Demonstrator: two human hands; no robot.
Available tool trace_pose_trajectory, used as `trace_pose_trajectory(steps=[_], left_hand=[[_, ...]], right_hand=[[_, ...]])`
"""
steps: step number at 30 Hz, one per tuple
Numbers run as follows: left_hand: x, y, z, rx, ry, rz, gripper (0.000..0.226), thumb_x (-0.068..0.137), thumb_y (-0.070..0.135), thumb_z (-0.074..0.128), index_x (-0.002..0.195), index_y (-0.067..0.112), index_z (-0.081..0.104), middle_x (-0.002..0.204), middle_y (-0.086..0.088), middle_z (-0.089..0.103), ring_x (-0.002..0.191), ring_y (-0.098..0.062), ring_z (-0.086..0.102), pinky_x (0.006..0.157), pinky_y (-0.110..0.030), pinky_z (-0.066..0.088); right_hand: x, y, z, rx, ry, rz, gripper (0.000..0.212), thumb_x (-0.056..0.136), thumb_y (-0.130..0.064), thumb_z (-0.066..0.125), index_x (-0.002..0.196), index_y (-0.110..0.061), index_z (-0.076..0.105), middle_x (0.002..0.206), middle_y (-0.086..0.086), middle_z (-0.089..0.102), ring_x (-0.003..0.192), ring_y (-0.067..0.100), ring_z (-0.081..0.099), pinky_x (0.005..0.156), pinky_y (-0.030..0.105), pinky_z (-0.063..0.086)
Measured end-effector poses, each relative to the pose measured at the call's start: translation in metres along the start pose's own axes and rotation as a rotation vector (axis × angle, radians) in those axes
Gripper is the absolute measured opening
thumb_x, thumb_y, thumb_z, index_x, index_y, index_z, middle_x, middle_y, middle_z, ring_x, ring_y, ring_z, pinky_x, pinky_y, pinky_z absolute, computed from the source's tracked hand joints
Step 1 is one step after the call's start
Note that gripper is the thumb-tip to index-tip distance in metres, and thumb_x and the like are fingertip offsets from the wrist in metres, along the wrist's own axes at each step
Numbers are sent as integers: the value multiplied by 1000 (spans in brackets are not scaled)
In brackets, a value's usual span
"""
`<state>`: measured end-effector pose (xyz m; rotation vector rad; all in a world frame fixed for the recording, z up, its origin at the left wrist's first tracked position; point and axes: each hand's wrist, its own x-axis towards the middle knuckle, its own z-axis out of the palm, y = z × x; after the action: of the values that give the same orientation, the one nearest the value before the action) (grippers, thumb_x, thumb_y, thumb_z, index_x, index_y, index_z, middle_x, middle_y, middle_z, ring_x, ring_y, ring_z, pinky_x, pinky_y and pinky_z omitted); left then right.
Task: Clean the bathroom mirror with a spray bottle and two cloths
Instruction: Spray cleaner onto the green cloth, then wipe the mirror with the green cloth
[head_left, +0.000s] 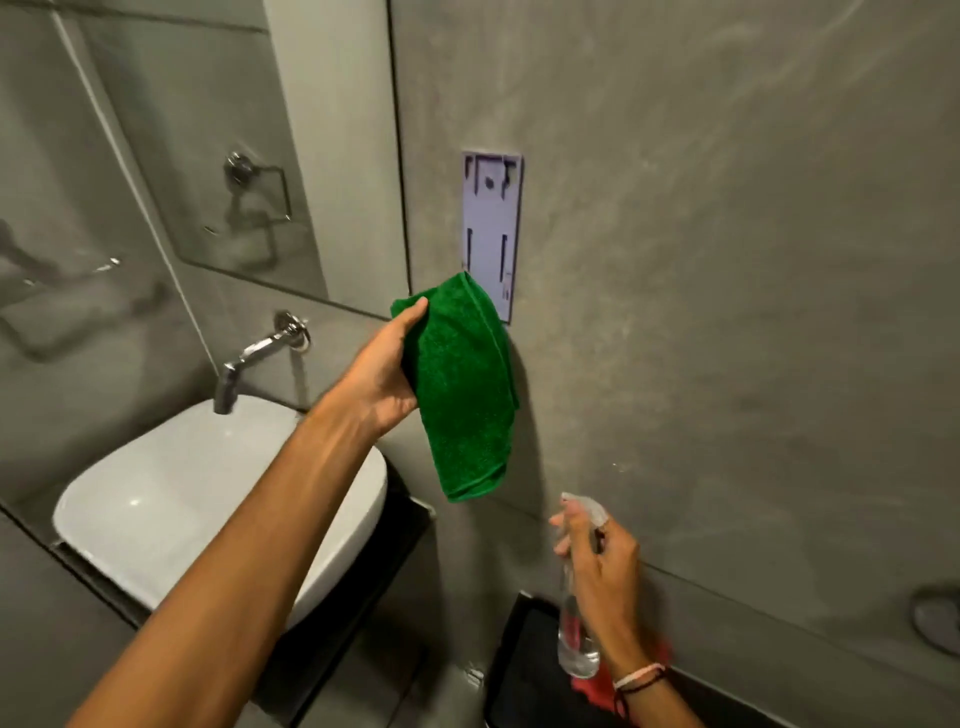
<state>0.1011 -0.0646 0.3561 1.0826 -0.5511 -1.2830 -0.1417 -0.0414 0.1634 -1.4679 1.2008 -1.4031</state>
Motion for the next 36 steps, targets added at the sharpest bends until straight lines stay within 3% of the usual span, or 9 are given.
trace_pose_trajectory(steps=[5, 7, 9, 14, 20, 23, 28, 32, 36], left_hand=[[5, -74, -18, -72, 17, -141, 43, 98, 36, 54, 74, 16, 84, 78, -4, 82, 70, -16, 79, 56, -31, 64], [3, -94, -25, -76, 35, -180, 42, 98, 36, 54, 76, 16, 84, 77, -4, 82, 70, -16, 79, 56, -30, 64], [4, -111, -33, -84, 71, -199, 35, 98, 35, 54, 87, 14, 80, 78, -4, 82, 70, -16, 79, 57, -30, 64], [4, -124, -51, -77, 138, -196, 34, 97, 36, 56, 86, 16, 81, 81, -3, 82, 72, -17, 79, 56, -30, 63], [2, -112, -61, -47, 193, -160, 36, 95, 39, 58, 77, 23, 84, 82, -1, 83, 76, -16, 80, 59, -30, 63], [-3, -105, -60, -64, 195, -171, 33, 93, 40, 60, 81, 21, 85, 87, -3, 83, 81, -18, 80, 63, -32, 63], [-16, -88, -47, -68, 135, -171, 35, 95, 39, 59, 88, 16, 84, 95, -8, 83, 87, -21, 80, 66, -33, 64], [-36, -55, -33, -1, 42, -83, 36, 92, 37, 64, 111, 9, 77, 110, -14, 79, 98, -25, 77, 74, -35, 64], [-61, 0, -14, 97, -41, 54, 43, 94, 36, 63, 124, 5, 68, 125, -20, 72, 112, -30, 72, 88, -40, 63]], right_hand=[[-22, 73, -22, -18, -50, 284, 19, 102, -19, 61, 101, -26, 79, 95, -5, 82, 86, 3, 73, 81, 25, 60], [-23, 96, -25, -3, -97, 379, 21, 102, -21, 62, 110, -9, 78, 79, -1, 78, 62, 11, 67, 58, 25, 59], [-18, 119, -24, -22, -148, 414, 34, 102, -20, 62, 111, 12, 67, 73, 25, 69, 55, 39, 61, 50, 51, 52], [-5, 151, -9, -31, -233, 444, 32, 101, -8, 63, 133, -7, 67, 120, 0, 74, 119, 15, 71, 101, 23, 56], [-11, 171, -3, -48, -290, 498, 35, 100, -8, 64, 136, -5, 62, 138, 13, 65, 112, 9, 65, 92, 9, 55], [-15, 167, -7, -88, -297, 551, 48, 100, -10, 64, 145, 2, 54, 147, 12, 57, 128, 22, 60, 109, 28, 49], [-13, 126, -13, -269, -202, 411, 51, 90, -9, 78, 136, 5, 63, 145, 23, 58, 137, 38, 55, 120, 48, 42], [16, 31, 9, -143, -120, 148, 38, 84, -17, 83, 120, -23, 72, 123, 13, 71, 110, 16, 68, 96, 15, 54], [68, -120, 45, 205, -608, 0, 21, 93, -33, 72, 112, -27, 75, 107, -3, 82, 103, 10, 76, 80, 15, 60]])
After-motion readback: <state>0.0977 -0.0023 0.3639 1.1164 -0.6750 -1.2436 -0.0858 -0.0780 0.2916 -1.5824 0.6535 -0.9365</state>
